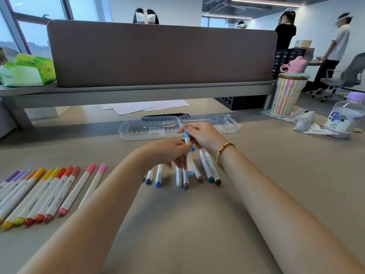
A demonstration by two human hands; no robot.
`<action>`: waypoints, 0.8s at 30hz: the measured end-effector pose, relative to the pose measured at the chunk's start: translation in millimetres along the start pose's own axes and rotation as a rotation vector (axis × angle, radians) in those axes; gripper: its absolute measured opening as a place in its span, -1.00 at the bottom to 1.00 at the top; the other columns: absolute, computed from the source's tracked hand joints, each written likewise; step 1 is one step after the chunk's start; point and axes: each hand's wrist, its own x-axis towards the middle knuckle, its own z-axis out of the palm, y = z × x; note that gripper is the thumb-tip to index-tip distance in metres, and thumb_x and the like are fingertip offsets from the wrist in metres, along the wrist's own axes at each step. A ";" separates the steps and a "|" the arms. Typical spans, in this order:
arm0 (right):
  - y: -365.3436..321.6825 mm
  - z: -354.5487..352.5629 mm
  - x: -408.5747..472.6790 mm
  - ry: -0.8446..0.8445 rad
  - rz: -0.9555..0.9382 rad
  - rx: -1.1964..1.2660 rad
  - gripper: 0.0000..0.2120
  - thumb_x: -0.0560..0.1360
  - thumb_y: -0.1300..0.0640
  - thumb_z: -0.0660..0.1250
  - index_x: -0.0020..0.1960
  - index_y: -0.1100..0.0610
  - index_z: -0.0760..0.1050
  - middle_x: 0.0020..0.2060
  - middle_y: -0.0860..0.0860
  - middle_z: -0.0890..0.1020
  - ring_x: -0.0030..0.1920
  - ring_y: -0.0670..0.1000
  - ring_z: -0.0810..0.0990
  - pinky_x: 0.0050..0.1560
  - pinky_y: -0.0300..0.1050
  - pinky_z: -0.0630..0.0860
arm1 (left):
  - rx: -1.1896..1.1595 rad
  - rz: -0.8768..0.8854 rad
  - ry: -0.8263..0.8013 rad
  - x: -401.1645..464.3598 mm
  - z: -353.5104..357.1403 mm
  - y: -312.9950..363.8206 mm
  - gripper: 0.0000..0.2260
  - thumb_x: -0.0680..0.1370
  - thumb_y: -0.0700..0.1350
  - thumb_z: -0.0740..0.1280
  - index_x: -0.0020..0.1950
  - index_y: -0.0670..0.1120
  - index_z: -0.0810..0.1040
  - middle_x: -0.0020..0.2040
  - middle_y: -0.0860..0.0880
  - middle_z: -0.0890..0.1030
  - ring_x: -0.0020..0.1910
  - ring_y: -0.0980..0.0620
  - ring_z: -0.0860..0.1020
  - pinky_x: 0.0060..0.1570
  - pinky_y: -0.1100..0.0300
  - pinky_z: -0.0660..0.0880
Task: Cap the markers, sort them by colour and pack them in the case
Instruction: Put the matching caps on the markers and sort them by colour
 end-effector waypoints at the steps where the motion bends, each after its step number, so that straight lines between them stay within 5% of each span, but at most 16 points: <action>1: -0.2 -0.1 -0.3 -0.009 0.002 -0.009 -0.70 0.63 0.12 0.12 0.04 0.22 0.59 -0.41 -0.02 0.45 -0.45 -0.15 0.38 -0.51 -0.41 0.31 | 0.044 -0.009 0.029 0.7 -2.8 -0.8 -0.71 0.64 0.05 0.07 -0.14 -0.06 0.45 -0.37 0.05 0.49 -0.41 0.13 0.42 -0.34 0.31 0.38; 6: 3.4 -28.2 4.0 0.120 0.045 -0.096 -0.73 0.63 0.10 0.09 0.10 0.19 0.52 -0.31 -0.04 0.47 -0.33 -0.13 0.40 -0.43 -0.38 0.34 | 0.260 -0.114 0.179 9.2 -14.6 -17.0 -0.63 0.61 0.06 0.14 -0.30 -0.12 0.44 -0.41 0.01 0.39 -0.46 0.10 0.29 -0.39 0.29 0.30; 11: 21.5 -64.0 6.3 0.310 0.176 -0.220 -0.74 0.62 0.17 0.08 0.08 0.19 0.53 -0.32 -0.03 0.49 -0.34 -0.12 0.40 -0.37 -0.30 0.30 | 0.525 -0.148 0.166 15.8 -1.7 -25.0 -0.69 0.59 -0.03 0.18 -0.35 -0.10 0.36 -0.39 0.01 0.40 -0.42 0.11 0.33 -0.22 0.24 0.35; 18: 38.0 -79.9 3.5 0.111 0.372 -0.656 -0.76 0.58 0.24 0.15 0.07 0.32 0.55 -0.16 0.13 0.52 -0.20 0.04 0.44 -0.35 -0.22 0.34 | 0.688 -0.164 0.206 30.5 13.5 -28.2 -0.69 0.61 0.01 0.09 -0.29 -0.08 0.33 -0.33 0.00 0.39 -0.32 0.07 0.39 -0.22 0.21 0.38; 22: 37.3 -78.7 0.9 -0.003 0.469 -0.796 -0.76 0.57 0.11 0.22 -0.27 0.12 0.37 -0.21 0.09 0.51 -0.31 -0.01 0.42 -0.18 -0.14 0.40 | 0.714 -0.122 0.227 36.9 21.3 -29.4 -0.63 0.63 0.04 0.03 -0.33 -0.07 0.30 -0.33 0.00 0.37 -0.24 0.01 0.42 -0.17 0.15 0.43; 24: 36.4 -75.9 -0.6 -0.026 0.484 -0.861 -0.72 0.58 0.04 0.21 -0.25 0.15 0.36 -0.27 0.08 0.49 -0.29 0.02 0.45 -0.21 -0.15 0.40 | 0.702 -0.115 0.215 41.5 22.8 -30.1 -0.63 0.63 0.05 0.03 -0.33 -0.06 0.31 -0.34 0.00 0.38 -0.29 0.03 0.41 -0.21 0.16 0.41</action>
